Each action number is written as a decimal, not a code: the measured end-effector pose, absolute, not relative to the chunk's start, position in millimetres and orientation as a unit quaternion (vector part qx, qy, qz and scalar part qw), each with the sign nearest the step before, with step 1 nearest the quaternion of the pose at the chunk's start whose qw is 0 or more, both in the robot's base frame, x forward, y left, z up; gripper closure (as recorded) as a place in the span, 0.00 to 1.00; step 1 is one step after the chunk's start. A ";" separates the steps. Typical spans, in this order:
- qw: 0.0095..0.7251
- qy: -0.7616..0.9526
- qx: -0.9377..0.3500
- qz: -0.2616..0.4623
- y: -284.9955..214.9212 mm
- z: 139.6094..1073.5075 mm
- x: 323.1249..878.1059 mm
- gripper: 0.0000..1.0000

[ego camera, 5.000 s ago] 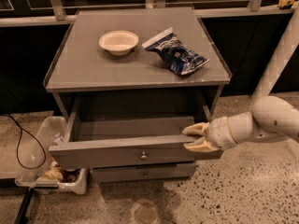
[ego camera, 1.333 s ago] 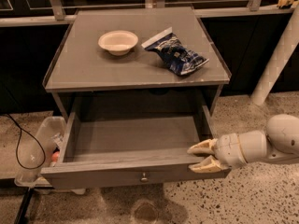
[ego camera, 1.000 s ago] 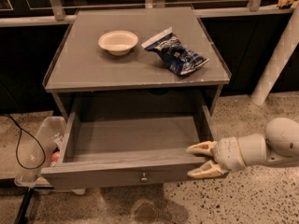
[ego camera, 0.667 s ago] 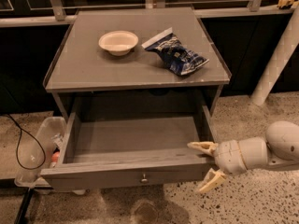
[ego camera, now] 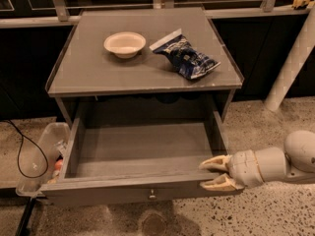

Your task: Open top drawer

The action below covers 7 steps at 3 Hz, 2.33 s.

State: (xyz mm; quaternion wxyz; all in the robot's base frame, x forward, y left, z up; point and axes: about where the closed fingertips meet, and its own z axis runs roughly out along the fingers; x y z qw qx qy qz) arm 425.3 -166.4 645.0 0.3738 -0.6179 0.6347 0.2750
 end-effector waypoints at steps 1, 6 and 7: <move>0.379 0.630 -0.623 0.266 -164.3 650.6 419.2 1.00; 0.379 0.637 -0.618 0.264 -170.9 645.0 403.7 0.00; 0.379 0.637 -0.618 0.264 -170.9 645.0 403.7 0.00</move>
Offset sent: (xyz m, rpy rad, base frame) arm -0.2087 -0.0990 -0.0564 -0.0393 0.0411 -0.1926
